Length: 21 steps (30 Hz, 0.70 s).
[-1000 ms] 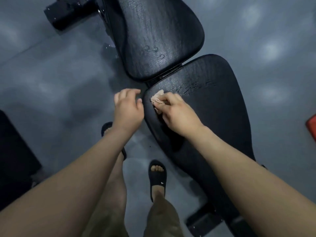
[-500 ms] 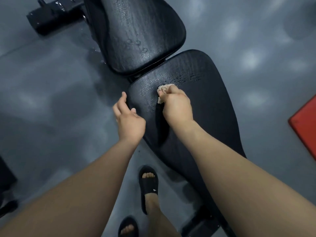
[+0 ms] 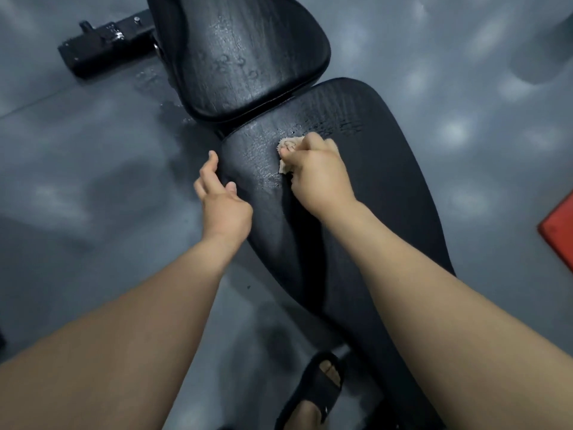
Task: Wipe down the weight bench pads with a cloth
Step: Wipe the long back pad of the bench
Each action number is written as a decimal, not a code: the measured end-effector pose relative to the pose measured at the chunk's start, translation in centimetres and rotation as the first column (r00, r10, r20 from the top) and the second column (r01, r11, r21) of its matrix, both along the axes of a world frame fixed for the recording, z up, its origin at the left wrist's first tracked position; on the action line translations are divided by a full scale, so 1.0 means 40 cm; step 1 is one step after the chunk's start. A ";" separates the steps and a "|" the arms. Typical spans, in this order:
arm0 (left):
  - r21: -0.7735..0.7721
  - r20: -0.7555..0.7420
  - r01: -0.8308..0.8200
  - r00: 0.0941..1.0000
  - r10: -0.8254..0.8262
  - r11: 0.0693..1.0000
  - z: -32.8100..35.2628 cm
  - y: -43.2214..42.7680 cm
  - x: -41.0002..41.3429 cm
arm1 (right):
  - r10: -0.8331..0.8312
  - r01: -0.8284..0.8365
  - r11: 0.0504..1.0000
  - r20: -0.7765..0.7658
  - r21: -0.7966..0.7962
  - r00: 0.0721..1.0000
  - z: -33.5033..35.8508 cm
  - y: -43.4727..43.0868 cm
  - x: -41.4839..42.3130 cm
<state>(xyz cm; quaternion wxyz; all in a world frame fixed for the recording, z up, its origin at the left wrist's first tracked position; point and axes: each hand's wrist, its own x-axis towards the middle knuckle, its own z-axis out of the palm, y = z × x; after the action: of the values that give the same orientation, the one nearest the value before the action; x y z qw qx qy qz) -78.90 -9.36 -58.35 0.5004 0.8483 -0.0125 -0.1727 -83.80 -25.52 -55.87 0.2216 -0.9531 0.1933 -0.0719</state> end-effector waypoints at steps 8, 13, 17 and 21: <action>-0.237 0.110 0.055 0.993 -0.030 0.970 -0.118 0.041 0.028 | 0.135 -0.122 0.990 0.235 -0.067 0.963 -0.020 -0.063 0.140; -0.474 0.017 0.011 1.000 -0.004 0.880 -0.165 0.060 0.031 | 0.337 -0.303 0.940 0.289 -0.156 0.896 -0.036 -0.008 0.122; -0.555 0.039 -0.025 0.998 0.057 0.831 -0.179 0.061 0.032 | 0.473 -0.432 0.879 0.258 -0.202 0.842 -0.064 0.034 0.026; -0.556 0.102 -0.055 0.986 0.134 0.830 -0.181 0.057 0.026 | 0.484 -0.425 0.869 0.251 -0.255 0.839 -0.042 0.027 0.057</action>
<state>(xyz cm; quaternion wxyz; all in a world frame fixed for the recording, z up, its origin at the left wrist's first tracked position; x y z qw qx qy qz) -77.84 -7.08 -65.59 0.7291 0.6778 -0.0537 -0.0782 -81.53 -24.45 -57.55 0.1681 -0.9652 -0.0837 -0.1820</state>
